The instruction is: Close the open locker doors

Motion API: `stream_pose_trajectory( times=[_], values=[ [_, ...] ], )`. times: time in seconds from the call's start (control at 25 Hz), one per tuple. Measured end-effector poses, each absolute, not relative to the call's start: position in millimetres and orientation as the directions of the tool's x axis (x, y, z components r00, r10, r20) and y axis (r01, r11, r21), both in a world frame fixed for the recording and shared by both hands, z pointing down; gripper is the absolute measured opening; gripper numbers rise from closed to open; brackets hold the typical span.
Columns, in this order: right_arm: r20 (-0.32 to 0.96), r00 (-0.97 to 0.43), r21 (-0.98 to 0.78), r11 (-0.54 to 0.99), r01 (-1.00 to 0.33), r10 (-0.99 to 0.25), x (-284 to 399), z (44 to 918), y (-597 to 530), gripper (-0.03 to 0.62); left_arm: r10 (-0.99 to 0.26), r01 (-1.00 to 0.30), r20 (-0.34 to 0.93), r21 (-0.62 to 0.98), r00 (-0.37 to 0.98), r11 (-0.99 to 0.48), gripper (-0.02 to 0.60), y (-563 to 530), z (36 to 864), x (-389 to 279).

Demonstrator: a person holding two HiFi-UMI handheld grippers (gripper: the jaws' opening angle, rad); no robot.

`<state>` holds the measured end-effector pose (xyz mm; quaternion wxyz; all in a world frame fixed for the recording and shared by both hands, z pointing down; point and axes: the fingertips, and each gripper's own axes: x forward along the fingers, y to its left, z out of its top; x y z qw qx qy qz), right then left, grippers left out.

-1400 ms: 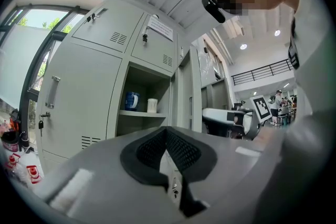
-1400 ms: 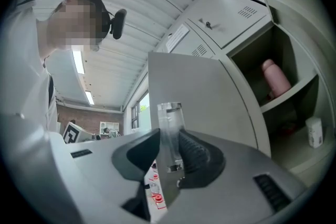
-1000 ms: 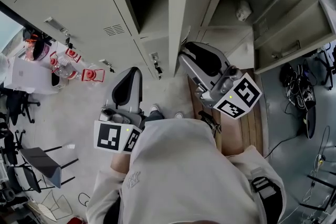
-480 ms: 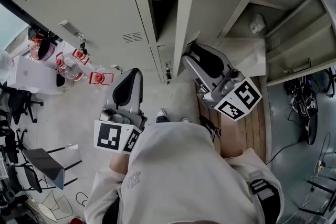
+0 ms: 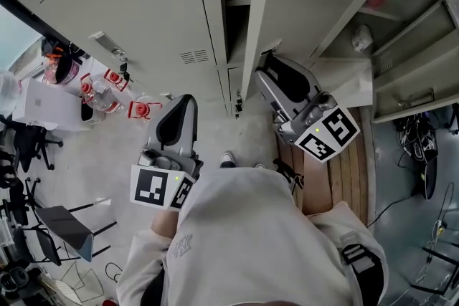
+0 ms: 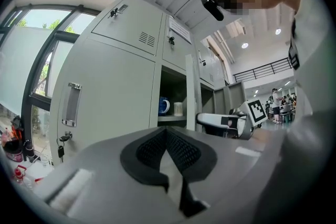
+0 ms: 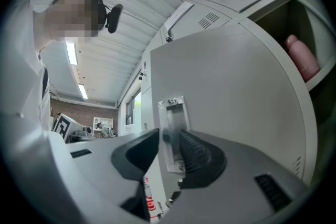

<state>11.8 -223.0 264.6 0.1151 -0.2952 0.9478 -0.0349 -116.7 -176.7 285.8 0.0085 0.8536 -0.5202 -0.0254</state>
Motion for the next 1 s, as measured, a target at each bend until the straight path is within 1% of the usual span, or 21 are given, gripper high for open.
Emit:
stream_pose_trajectory(
  times=[0.28,1.0],
  values=[
    [-0.179,-0.786,-0.13,0.807,-0.577,-0.591,4.9,266.2,-238.3,0.089,-0.892,-0.891,-0.035,0.048,0.451,-0.452,0.008,-180.3,288.1,-130.0],
    [-0.152,-0.783,-0.079,0.798,-0.598,-0.603,-24.3,264.1,-284.9,0.089,-0.902,-0.899,-0.038,0.073,0.43,-0.431,0.008,-189.8,293.6,-154.3]
  ],
)
